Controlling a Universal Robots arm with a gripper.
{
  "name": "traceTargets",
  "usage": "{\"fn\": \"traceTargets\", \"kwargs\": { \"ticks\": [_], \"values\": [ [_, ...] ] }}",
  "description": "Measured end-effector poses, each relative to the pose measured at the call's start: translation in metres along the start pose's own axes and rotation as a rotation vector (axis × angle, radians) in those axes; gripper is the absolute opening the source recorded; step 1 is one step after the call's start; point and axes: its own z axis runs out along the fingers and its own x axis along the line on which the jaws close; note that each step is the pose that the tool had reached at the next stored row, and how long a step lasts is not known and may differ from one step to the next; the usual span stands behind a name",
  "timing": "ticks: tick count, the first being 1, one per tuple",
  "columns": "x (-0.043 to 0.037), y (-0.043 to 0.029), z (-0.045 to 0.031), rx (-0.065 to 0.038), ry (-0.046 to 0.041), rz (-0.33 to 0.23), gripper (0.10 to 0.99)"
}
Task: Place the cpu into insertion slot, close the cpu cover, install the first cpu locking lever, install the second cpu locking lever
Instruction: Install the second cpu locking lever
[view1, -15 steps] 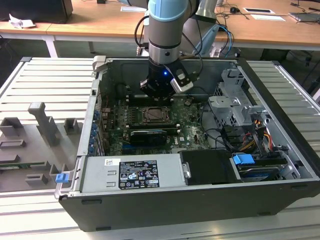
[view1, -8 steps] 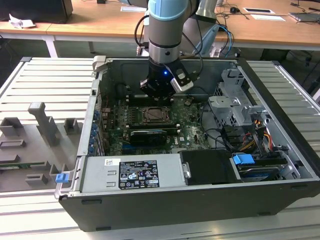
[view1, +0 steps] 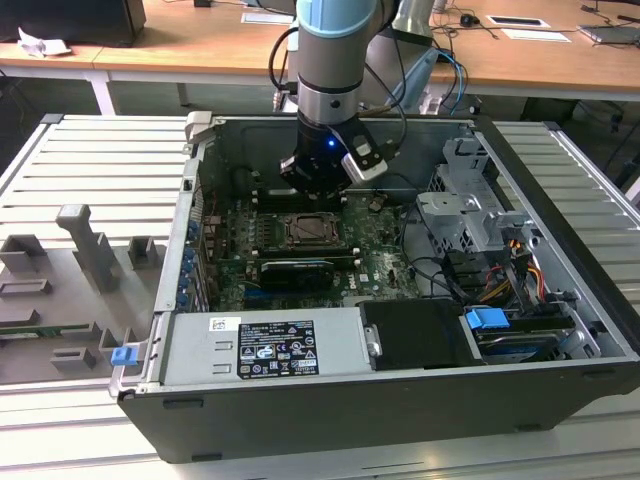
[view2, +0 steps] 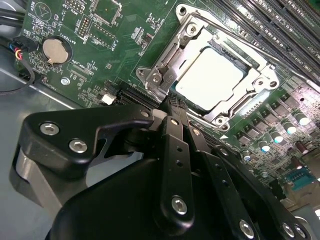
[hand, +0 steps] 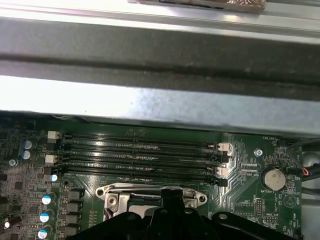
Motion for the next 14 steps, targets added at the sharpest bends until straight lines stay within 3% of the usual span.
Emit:
{"fn": "traceTargets", "kwargs": {
  "ticks": [14],
  "values": [
    [0.0006,-0.0085,-0.0008,0.0,0.0,0.0,0.106]
  ]
}}
